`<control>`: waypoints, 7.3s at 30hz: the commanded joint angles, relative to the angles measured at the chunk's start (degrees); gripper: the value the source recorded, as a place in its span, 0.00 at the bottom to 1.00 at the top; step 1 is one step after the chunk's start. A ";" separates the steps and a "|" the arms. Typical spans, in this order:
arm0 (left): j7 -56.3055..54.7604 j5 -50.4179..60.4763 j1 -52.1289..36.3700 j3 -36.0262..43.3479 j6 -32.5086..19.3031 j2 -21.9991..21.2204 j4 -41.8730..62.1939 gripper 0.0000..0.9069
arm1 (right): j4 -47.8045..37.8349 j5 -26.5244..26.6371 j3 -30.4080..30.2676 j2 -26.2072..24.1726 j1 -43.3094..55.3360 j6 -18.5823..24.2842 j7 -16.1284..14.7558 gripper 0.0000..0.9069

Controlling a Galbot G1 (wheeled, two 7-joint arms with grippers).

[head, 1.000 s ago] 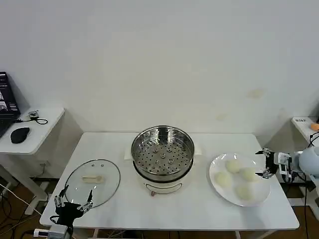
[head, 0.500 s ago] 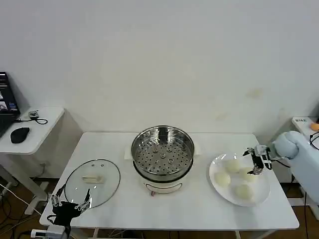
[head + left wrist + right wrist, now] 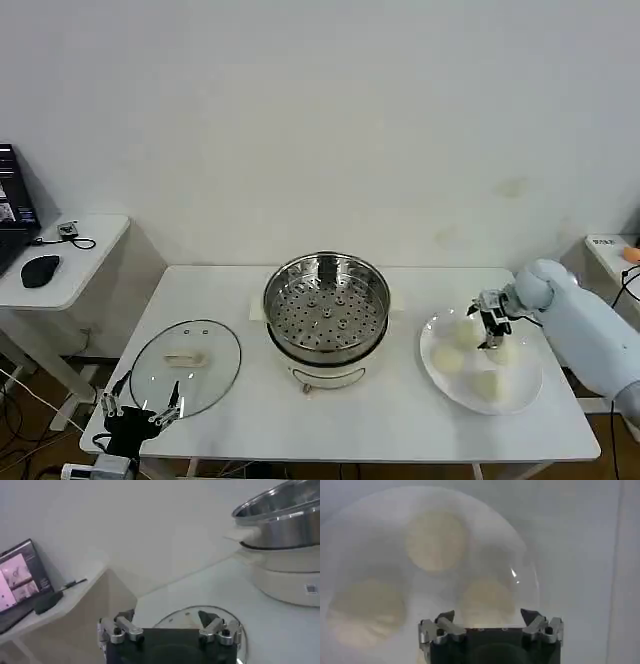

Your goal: Take steamed baozi put them in steamer then cover it.

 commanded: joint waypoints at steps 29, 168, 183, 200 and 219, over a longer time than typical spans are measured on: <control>0.19 0.35 0.20 0.46 -0.22 0.59 -0.01 1.00 | 16.04 13.08 -11.29 -11.85 16.87 -2.66 -3.28 0.70; 0.35 -5.91 -2.62 -2.36 0.55 5.24 0.54 1.00 | 23.96 21.01 -25.20 -12.47 5.21 -12.01 7.07 1.00; 0.48 -5.74 -2.54 -2.99 0.52 4.88 0.92 1.00 | 20.15 18.06 -25.08 -8.06 5.10 -12.00 6.78 0.91; 0.40 -5.79 -2.21 -3.08 0.53 4.41 0.62 1.00 | 24.90 19.45 -26.83 -13.40 10.45 -14.74 4.59 0.59; 0.61 -5.96 -4.16 -1.91 0.76 5.58 1.00 1.00 | 33.82 37.41 -43.45 -11.56 45.48 -23.34 5.87 0.62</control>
